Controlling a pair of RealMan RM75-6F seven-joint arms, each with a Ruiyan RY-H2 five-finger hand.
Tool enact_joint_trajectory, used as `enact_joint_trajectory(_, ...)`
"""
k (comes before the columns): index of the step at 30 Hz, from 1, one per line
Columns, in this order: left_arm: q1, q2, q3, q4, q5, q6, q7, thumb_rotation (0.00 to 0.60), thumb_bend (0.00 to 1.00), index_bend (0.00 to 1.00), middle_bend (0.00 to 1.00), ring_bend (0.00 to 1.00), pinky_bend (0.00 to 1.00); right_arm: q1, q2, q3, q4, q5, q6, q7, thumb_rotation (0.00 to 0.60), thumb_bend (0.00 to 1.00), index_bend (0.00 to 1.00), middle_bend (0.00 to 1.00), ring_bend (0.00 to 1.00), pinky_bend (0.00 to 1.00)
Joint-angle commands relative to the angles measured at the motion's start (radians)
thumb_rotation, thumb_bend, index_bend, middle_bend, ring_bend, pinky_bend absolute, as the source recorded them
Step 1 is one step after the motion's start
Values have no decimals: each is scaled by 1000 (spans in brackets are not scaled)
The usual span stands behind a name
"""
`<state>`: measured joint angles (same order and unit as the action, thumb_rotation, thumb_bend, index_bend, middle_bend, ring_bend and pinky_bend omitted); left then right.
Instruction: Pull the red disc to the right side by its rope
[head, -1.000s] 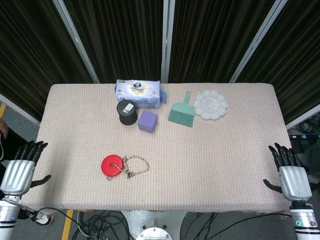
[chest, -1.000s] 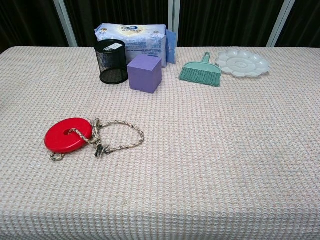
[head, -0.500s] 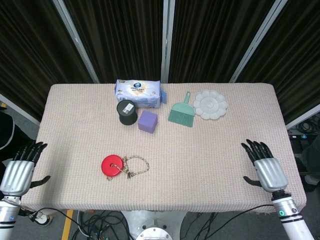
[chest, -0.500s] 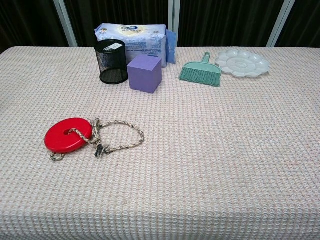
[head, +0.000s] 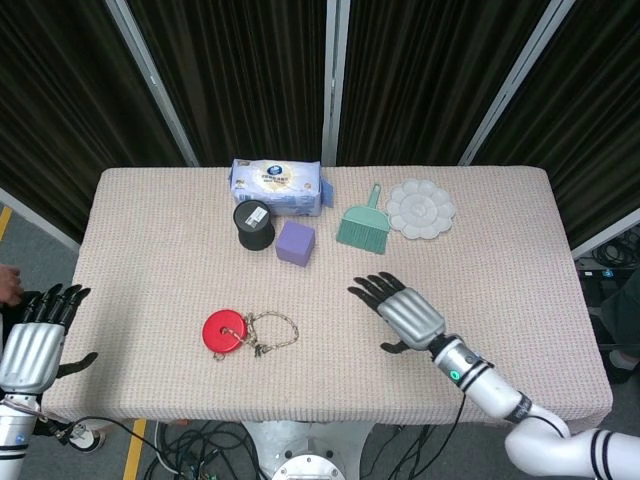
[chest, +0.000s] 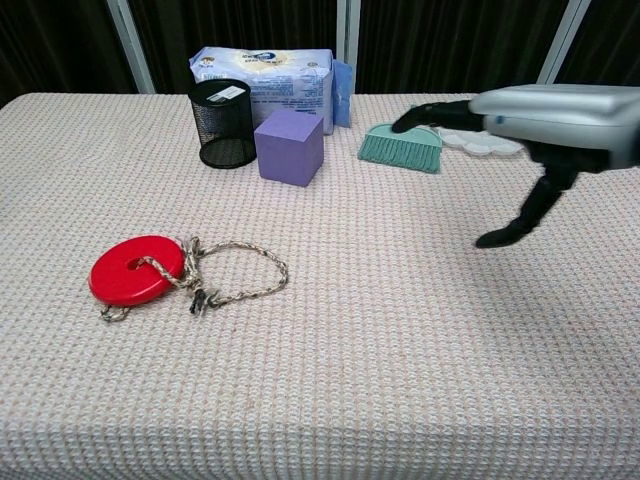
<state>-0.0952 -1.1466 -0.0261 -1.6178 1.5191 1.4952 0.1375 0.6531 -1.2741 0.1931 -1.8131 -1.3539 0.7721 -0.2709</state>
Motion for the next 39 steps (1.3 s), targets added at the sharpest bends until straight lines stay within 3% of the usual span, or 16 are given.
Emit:
enact_joint_trajectory(1,5,2,1,5,-5,2,-7,600,0,121,101,49,135,103,-105,31,58,109,-87,-71,600,61,0,30,0,0)
enact_joint_trajectory(8,15,2,6,26,-12,4,-28,600,0,121,101,40,134,249,-250,31,170,230,-137,-184,600,68,0,38,0,0)
enact_joint_trajectory(17,21,-2,7,56,-13,4,-60,600,0,121,101,40,134,375,-341,11,273,309,-191,-213,600,100,0,96,0,0)
enact_joint_trajectory(23,23,-5,7,69,-16,3,-75,600,0,121,101,40,134,404,-374,-14,319,296,-189,-190,600,112,9,139,0,0)
enact_joint_trajectory(30,25,-9,6,81,-18,3,-87,600,0,121,101,40,134,409,-396,-39,340,249,-160,-157,600,121,96,211,0,0)
enact_joint_trajectory(39,31,-11,6,91,-20,7,-99,600,0,121,100,40,134,416,-406,-61,355,215,-160,-110,600,131,126,232,0,0)
